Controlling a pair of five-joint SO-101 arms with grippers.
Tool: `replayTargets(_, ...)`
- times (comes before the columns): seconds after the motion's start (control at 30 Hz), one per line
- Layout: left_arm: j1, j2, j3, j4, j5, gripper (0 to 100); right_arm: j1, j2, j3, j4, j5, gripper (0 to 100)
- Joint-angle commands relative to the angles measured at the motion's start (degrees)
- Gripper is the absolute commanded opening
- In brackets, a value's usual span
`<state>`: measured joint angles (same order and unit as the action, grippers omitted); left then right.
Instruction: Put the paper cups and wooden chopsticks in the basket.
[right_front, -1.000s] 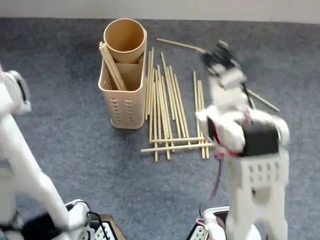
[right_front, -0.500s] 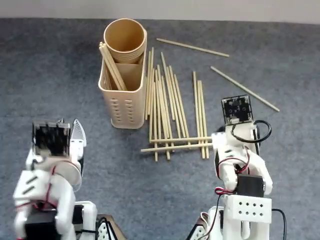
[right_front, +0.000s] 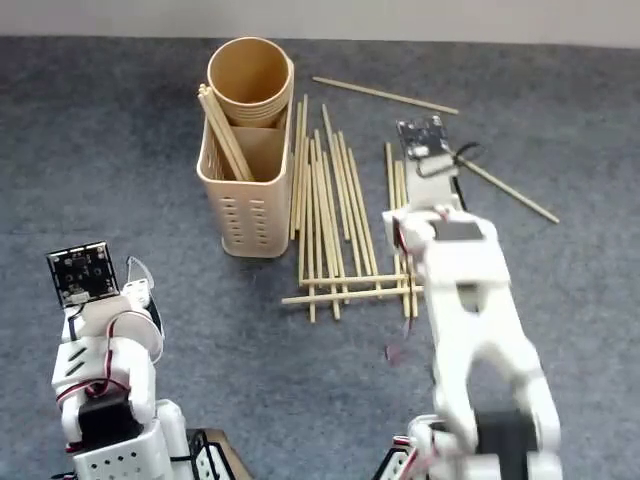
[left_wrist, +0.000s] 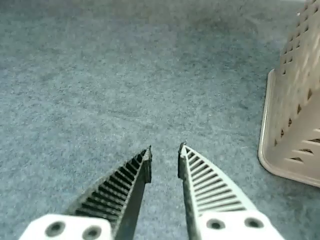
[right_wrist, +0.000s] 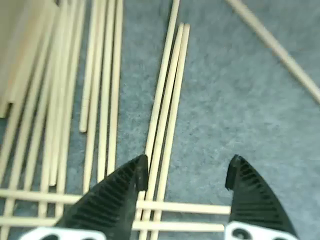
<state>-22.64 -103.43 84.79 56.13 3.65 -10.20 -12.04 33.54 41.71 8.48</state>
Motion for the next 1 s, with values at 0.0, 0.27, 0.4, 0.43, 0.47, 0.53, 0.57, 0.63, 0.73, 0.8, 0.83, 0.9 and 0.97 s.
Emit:
replayTargets(0.0, 0.57, -0.4, 2.51, -4.84, 0.88, 11, -0.57, 14.37, -11.74, -1.89, -1.14, 25.2)
replayTargets(0.27, 3.56, -0.4, 4.09, -6.33, 0.79, 11, -0.75, 32.75, -23.34, -2.51, -1.14, 25.2)
replayTargets(0.4, 3.74, -0.4, 4.26, -6.33, 0.79, 11, -0.66, 37.49, -25.27, -2.24, -0.97, 23.9)
replayTargets(0.43, 3.74, -0.4, 4.26, -6.33, 0.79, 11, -0.57, 37.93, -25.54, -2.24, -0.97, 20.8)
replayTargets(0.47, 3.65, -0.4, 4.26, -6.33, 0.79, 11, -0.48, 38.11, -25.71, -2.24, -0.97, 16.0)
replayTargets(0.53, 3.65, -0.4, 4.26, -6.33, 0.79, 11, -0.22, 38.11, -25.98, -2.15, -0.97, 1.9)
replayTargets(0.57, 3.65, -0.4, 4.26, -6.33, 0.79, 11, -0.13, 38.11, -26.07, -2.15, -0.97, 0.0)
replayTargets(0.63, 3.65, -0.4, 4.26, -6.33, 0.79, 11, 0.13, 38.11, -26.15, -0.31, -0.97, 1.4)
replayTargets(0.73, 3.56, -0.4, 4.26, -6.33, 0.79, 11, 0.75, 38.02, -27.74, 4.09, -0.97, 0.6)
replayTargets(0.8, 3.56, -0.4, 4.35, -6.33, 0.79, 11, 1.89, 38.02, -30.55, 7.43, -1.14, 0.5)
replayTargets(0.83, 3.56, -0.4, 4.35, -6.33, 0.79, 11, 2.42, 37.93, -32.4, 8.66, -1.14, 0.5)
replayTargets(0.9, 3.56, -0.4, 4.44, -6.33, 0.79, 11, 3.03, 37.05, -36.97, 11.3, -1.76, 0.5)
replayTargets(0.97, 3.56, -0.4, 4.53, -6.42, 0.79, 11, 2.86, 34.15, -41.36, 13.85, -3.87, 0.5)
